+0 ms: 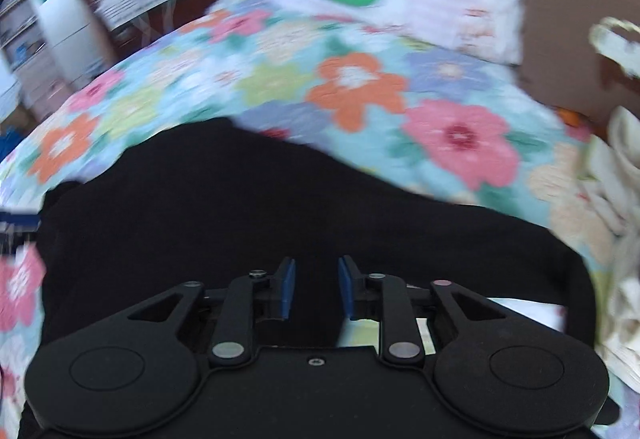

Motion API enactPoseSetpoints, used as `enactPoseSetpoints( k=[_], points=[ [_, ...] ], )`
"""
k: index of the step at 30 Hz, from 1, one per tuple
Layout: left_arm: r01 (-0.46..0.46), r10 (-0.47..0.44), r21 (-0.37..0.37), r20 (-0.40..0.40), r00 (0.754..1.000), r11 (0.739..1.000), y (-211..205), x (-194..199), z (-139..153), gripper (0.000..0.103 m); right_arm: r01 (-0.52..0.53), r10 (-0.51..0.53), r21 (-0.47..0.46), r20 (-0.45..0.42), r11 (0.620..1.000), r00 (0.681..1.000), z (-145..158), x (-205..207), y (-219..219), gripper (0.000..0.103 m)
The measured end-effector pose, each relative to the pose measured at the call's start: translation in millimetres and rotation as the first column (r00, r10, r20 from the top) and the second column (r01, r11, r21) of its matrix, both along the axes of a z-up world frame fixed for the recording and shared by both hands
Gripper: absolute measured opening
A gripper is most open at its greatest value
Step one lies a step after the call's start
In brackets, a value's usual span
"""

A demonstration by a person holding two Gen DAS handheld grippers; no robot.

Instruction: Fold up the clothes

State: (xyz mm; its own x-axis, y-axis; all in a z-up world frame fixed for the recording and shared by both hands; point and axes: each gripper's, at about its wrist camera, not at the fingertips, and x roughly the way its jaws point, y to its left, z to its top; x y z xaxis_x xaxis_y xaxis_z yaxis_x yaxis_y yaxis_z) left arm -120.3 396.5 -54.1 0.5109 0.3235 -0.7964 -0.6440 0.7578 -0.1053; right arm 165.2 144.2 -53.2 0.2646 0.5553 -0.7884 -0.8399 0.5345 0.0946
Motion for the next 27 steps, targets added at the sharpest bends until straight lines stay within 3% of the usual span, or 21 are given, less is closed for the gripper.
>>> enactPoseSetpoints(
  k=[2, 5, 6, 7, 9, 12, 16, 20, 21, 22, 24, 27],
  points=[
    [-0.06, 0.061, -0.028, 0.058, 0.996, 0.998, 21, -32, -3, 0.06, -0.06, 0.06, 0.002, -0.011, 0.998, 0.998, 0, -20, 17, 0.042],
    [-0.115, 0.137, -0.135, 0.17, 0.976, 0.984, 46, -67, -25, 0.057, -0.116, 0.116, 0.009, -0.04, 0.993, 0.992, -3, -43, 40, 0.044],
    [-0.129, 0.161, -0.169, 0.191, 0.968, 0.977, 54, -74, -34, 0.053, -0.129, 0.13, 0.015, -0.051, 0.991, 0.99, -5, -51, 47, 0.044],
    [-0.129, 0.165, -0.181, 0.198, 0.966, 0.975, 58, -76, -41, 0.042, -0.143, 0.144, 0.022, -0.062, 0.99, 0.988, -7, -58, 54, 0.044],
    [-0.117, 0.17, -0.23, 0.224, 0.96, 0.966, 67, -74, -51, 0.036, -0.16, 0.163, 0.043, -0.084, 0.986, 0.983, -11, -74, 67, 0.044],
    [-0.087, 0.176, -0.298, 0.287, 0.942, 0.951, 73, -68, -60, 0.04, -0.189, 0.197, 0.069, -0.118, 0.979, 0.973, -19, -94, 85, 0.044],
    [-0.057, 0.171, -0.354, 0.302, 0.938, 0.934, 76, -46, -76, 0.058, -0.24, 0.248, 0.07, -0.134, 0.968, 0.96, -26, -120, 106, 0.044],
    [-0.055, 0.17, -0.336, 0.323, 0.931, 0.94, 78, -34, -84, 0.059, -0.288, 0.292, 0.052, -0.124, 0.956, 0.948, -29, -137, 116, 0.044],
    [-0.049, 0.162, -0.327, 0.33, 0.93, 0.944, 78, -33, -85, 0.046, -0.298, 0.301, 0.045, -0.115, 0.953, 0.946, -30, -141, 116, 0.044],
    [-0.041, 0.155, -0.32, 0.337, 0.929, 0.947, 79, -32, -86, 0.01, -0.307, 0.31, 0.039, -0.106, 0.951, 0.945, -31, -144, 117, 0.044],
    [-0.035, 0.153, -0.327, 0.342, 0.927, 0.944, 78, -31, -85, 0.009, -0.317, 0.318, 0.033, -0.098, 0.948, 0.943, -34, -148, 119, 0.046],
    [-0.05, 0.121, -0.202, 0.354, 0.928, 0.978, 66, -37, -52, 0.009, -0.308, 0.31, 0.029, -0.106, 0.951, 0.945, -40, -148, 121, 0.049]
  ],
)
